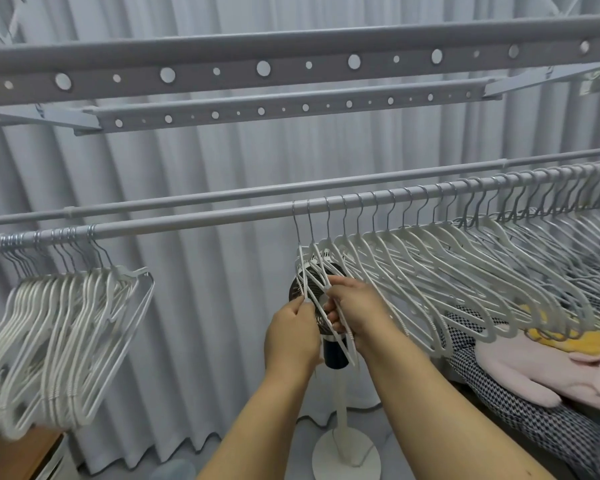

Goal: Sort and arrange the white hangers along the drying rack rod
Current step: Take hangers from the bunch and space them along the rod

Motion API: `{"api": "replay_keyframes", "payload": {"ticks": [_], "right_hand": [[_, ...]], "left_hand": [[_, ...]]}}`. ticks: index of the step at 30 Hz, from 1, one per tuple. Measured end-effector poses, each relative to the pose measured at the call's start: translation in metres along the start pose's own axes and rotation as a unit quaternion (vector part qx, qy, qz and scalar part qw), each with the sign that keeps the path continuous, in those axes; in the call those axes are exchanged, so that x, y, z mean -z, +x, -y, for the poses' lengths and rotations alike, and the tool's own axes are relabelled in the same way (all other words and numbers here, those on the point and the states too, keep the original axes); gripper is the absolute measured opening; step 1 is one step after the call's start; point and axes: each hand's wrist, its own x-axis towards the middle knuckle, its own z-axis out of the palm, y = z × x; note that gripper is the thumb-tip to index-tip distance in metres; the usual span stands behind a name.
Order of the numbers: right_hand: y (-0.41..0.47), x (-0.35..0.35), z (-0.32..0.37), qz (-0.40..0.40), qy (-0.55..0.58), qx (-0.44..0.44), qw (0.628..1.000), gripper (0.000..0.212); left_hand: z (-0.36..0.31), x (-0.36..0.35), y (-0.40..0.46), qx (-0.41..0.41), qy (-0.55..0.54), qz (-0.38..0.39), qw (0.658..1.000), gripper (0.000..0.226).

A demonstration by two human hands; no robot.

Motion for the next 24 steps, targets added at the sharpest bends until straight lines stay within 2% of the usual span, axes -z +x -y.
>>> {"api": "replay_keyframes", "payload": {"ticks": [10,14,17,20,24], "right_hand": [[-0.005,-0.004,0.003,-0.019,-0.027,-0.005,0.999,0.032],[-0.003,-0.005,0.0,-0.039,-0.087,0.007,0.995,0.023],[-0.006,-0.005,0.0,-0.073,-0.2,0.042,0.976,0.019],[-0.019,-0.01,0.009,-0.101,-0.316,0.077,0.94,0.022],[-0.031,-0.025,0.019,-0.135,-0.344,0.168,0.914,0.034]], "left_hand": [[-0.002,0.004,-0.002,0.002,0.014,0.004,1.0,0.035],[-0.004,0.005,-0.003,0.002,0.022,-0.003,1.0,0.035],[-0.004,0.007,-0.005,-0.008,0.037,-0.006,0.999,0.034],[-0.003,0.01,-0.006,-0.026,0.064,-0.014,0.998,0.038],[-0.001,0.021,-0.007,-0.049,0.127,-0.025,0.99,0.048]]}}
